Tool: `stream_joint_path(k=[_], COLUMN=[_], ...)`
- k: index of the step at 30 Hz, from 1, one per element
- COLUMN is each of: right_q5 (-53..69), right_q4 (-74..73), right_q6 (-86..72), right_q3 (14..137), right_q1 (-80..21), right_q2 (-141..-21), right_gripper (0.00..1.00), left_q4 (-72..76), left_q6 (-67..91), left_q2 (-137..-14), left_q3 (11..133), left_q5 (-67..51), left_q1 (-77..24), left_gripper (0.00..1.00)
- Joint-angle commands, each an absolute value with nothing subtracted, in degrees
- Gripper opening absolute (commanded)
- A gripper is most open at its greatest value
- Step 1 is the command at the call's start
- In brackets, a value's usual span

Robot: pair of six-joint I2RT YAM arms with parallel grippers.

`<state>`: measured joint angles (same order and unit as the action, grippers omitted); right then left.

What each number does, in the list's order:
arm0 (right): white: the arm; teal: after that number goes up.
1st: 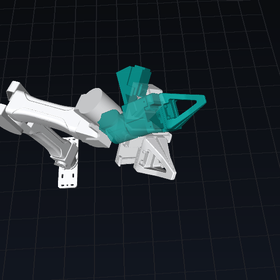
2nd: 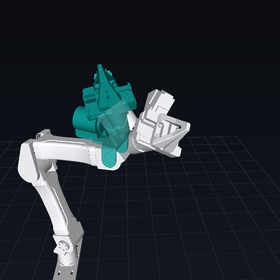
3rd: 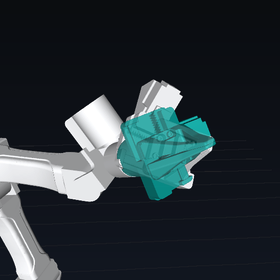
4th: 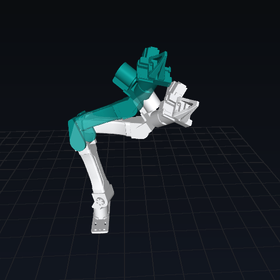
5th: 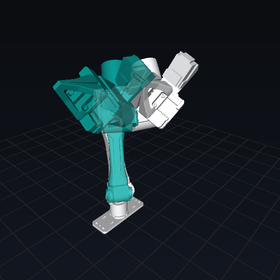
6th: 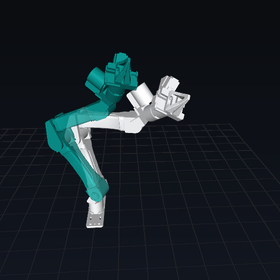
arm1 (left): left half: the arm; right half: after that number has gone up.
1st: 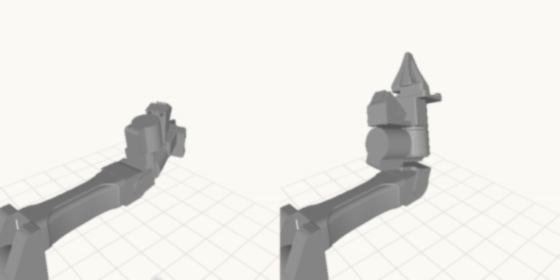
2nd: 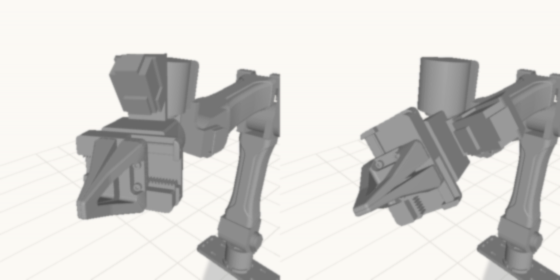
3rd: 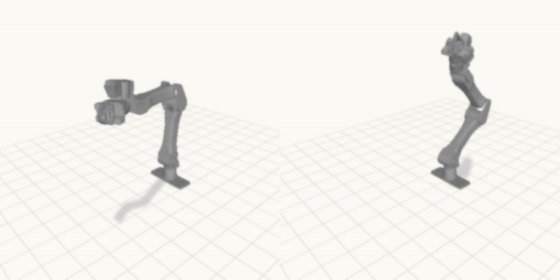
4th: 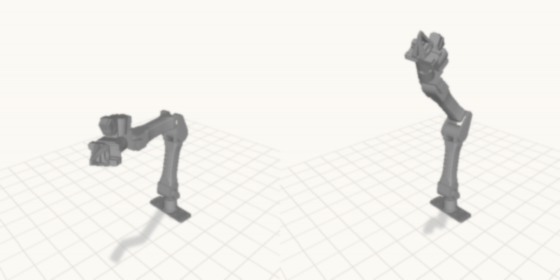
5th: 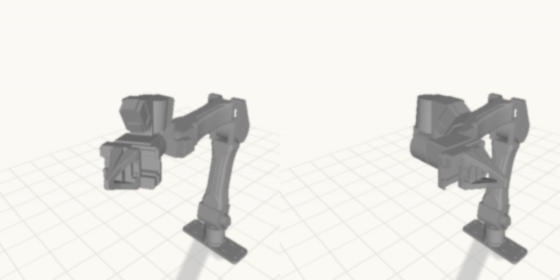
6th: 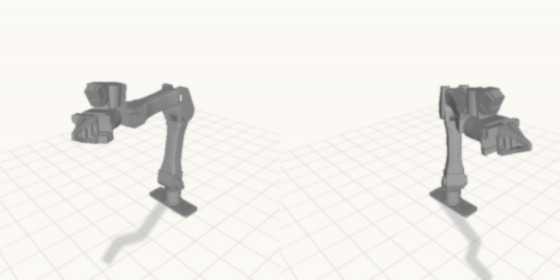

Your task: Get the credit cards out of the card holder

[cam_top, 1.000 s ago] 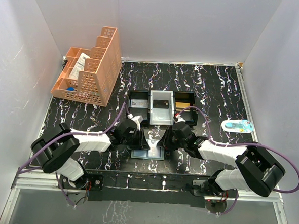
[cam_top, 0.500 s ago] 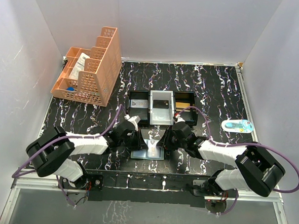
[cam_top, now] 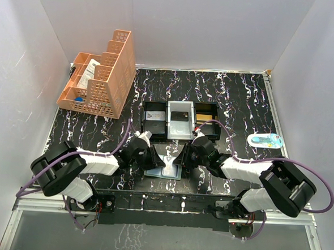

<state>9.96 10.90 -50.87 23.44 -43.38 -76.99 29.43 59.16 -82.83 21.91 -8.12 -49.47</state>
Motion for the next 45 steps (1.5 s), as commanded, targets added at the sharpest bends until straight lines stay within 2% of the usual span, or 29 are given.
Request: stream_joint_path(k=[1,5,19,29,37,45], right_q5=[11.11,8.59,5.54,6.14,14.61,15.24], right_q4=[9.71,7.04,2.90,-2.52,4.34,9.84], right_q6=[-51.06,-50.77,-49.18,-44.82,-47.30,-50.59], right_q3=[22.02,22.90,24.37,29.86,31.02,31.58], right_q1=[-44.01,-44.03,-44.00,-44.03,-44.94,-46.73], right_q2=[-79.16,-79.25,-79.95,-75.74,-72.54,-81.44], right_gripper=[0.22,0.22,0.22,0.22,0.28,0.32], left_q4=[31.57,28.46,20.49,19.85,19.64,21.09], left_q6=[60.25,59.36,56.81,56.42,56.59,57.30], left_q2=[-81.74,-79.08,-72.55,-72.39,-71.63,-72.33], left_q3=[20.91,20.80,20.14,20.13,20.08,19.87], left_q5=[-8.31,-6.63,-3.24,-3.13,-3.21,-4.03], left_q1=[-49.94,-49.97,-49.93,-49.96,-49.97,-49.99], left_gripper=[0.07,0.00,0.00,0.00,0.00,0.00])
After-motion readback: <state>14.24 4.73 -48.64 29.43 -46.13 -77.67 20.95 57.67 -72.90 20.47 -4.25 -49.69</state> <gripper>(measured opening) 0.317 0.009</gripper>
